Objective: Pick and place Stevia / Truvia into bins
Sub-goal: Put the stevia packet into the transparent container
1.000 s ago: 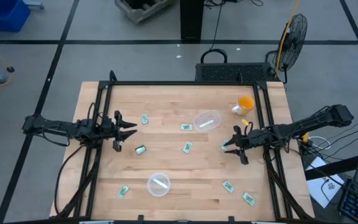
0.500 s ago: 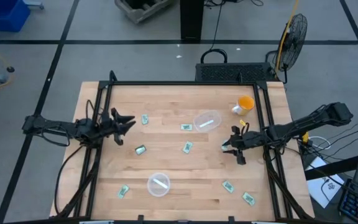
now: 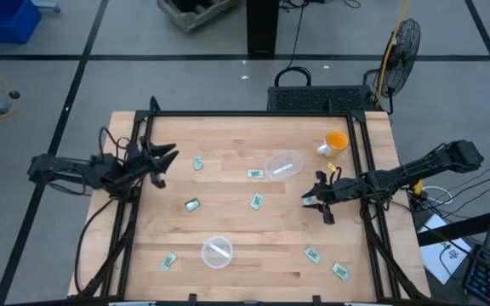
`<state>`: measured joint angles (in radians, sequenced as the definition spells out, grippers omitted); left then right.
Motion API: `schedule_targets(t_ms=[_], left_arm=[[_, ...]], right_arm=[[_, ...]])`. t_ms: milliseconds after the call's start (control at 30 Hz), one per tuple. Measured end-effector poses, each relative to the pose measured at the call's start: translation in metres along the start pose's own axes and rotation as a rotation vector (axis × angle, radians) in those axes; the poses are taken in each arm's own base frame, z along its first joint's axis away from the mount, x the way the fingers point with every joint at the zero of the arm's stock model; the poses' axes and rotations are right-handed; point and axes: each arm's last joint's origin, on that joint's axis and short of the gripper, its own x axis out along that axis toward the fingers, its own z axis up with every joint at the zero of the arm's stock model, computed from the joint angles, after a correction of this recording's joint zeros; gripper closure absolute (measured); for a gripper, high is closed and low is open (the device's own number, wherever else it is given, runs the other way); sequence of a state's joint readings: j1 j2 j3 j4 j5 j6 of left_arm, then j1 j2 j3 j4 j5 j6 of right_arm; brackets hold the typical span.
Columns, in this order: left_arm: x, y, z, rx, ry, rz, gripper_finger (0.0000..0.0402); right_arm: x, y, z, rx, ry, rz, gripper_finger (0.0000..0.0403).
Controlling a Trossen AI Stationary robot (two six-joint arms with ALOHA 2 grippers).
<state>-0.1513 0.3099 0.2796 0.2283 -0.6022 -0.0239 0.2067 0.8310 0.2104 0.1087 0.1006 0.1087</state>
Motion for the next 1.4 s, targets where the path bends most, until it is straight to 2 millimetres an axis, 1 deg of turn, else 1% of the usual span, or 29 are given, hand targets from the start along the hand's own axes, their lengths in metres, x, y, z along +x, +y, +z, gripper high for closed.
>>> schedule_targets(t_ms=[100, 200, 267, 333, 400, 500, 633, 733, 800, 967, 1133, 1267, 1400], left_arm=[[0.009, -0.006, 0.026, 0.021, 0.092, 0.054, 0.0268], [0.020, -0.012, 0.044, 0.004, 0.177, 0.121, 0.0268], [0.026, -0.016, 0.048, 0.026, 0.244, 0.145, 0.0268], [0.031, -0.019, 0.045, 0.092, 0.329, 0.160, 0.0268], [0.034, -0.021, 0.034, 0.135, 0.410, 0.182, 0.0268], [0.039, -0.021, 0.012, 0.117, 0.502, 0.237, 0.0268], [0.046, -0.016, -0.016, -0.019, 0.581, 0.341, 0.0268], [0.050, -0.009, -0.035, -0.147, 0.607, 0.463, 0.0268], [0.054, -0.003, -0.045, -0.231, 0.640, 0.514, 0.0268], [0.064, 0.014, -0.073, -0.284, 0.786, 0.563, 0.0268], [0.072, 0.035, -0.094, -0.314, 0.880, 0.688, 0.0268], [0.077, 0.045, -0.108, -0.341, 0.945, 0.736, 0.0268], [0.085, 0.050, -0.119, -0.334, 0.966, 0.728, 0.0268]], right_arm=[[0.000, -0.004, 0.000, 0.022, -0.001, -0.019, 0.0259], [0.000, -0.007, 0.000, 0.037, -0.001, -0.040, 0.0259], [0.001, -0.009, 0.000, 0.042, 0.007, -0.050, 0.0259], [0.001, -0.010, 0.000, 0.047, 0.010, -0.057, 0.0259], [0.001, -0.011, -0.001, 0.048, 0.012, -0.060, 0.0259], [0.001, -0.011, 0.000, 0.043, 0.011, -0.060, 0.0259], [0.001, -0.011, 0.000, 0.031, 0.007, -0.059, 0.0259], [0.001, -0.011, 0.001, 0.010, 0.003, -0.059, 0.0259], [0.001, -0.010, 0.001, -0.001, -0.005, -0.058, 0.0259], [0.000, -0.010, 0.007, -0.002, -0.064, -0.039, 0.0259], [0.000, -0.010, 0.015, 0.005, -0.141, 0.072, 0.0259], [-0.001, -0.014, 0.017, 0.015, -0.161, 0.059, 0.0259], [0.000, -0.017, 0.017, 0.024, -0.157, 0.043, 0.0259]])
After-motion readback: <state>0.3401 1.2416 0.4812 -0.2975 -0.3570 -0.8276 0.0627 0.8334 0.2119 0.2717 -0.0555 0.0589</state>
